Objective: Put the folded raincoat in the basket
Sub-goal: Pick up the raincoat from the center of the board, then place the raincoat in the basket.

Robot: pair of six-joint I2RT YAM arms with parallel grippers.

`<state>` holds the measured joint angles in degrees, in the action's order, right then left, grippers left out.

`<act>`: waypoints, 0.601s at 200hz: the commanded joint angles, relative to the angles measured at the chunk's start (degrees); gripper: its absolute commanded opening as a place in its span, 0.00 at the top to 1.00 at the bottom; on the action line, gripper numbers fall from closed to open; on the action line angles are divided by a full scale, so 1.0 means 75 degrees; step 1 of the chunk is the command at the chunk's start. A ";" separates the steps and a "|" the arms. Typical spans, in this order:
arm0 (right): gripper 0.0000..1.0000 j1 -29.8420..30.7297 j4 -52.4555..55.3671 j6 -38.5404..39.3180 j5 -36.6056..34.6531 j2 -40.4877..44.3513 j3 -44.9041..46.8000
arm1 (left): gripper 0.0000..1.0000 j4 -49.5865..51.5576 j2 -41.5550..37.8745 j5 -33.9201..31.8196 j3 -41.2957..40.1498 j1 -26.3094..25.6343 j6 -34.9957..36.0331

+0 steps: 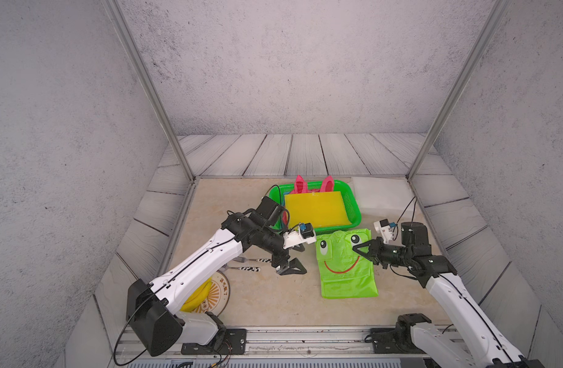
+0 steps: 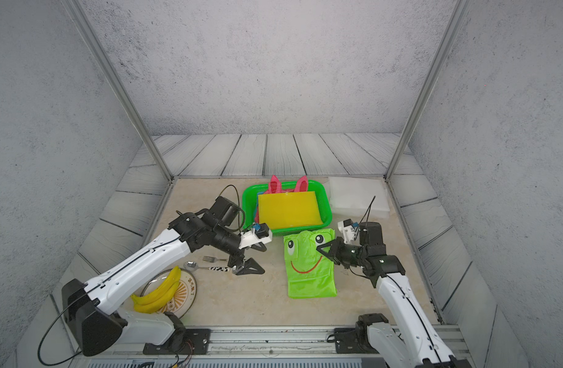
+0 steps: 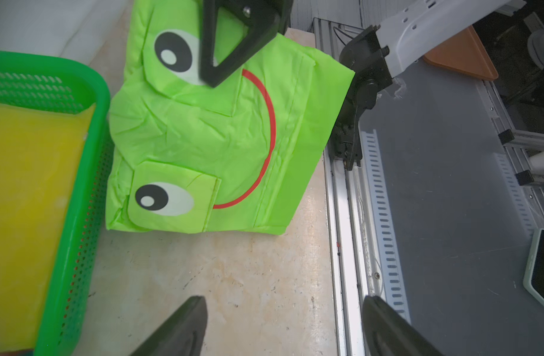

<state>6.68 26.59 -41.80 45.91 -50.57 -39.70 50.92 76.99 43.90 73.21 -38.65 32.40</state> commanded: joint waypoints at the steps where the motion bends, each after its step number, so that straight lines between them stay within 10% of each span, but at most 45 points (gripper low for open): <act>1: 1.00 0.0013 -0.0192 0.1058 0.0250 0.0266 -0.0546 | 0.14 0.0416 -0.0197 0.0067 0.0170 0.0549 -0.0178; 120: 1.00 0.0678 -0.4196 0.2720 0.1442 -0.0705 -0.1522 | 0.11 -0.0086 -0.0113 0.1176 0.0605 0.2451 -0.0370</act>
<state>10.55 4.47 -23.77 53.01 -53.69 -47.94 49.47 75.53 50.54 73.87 -21.63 27.55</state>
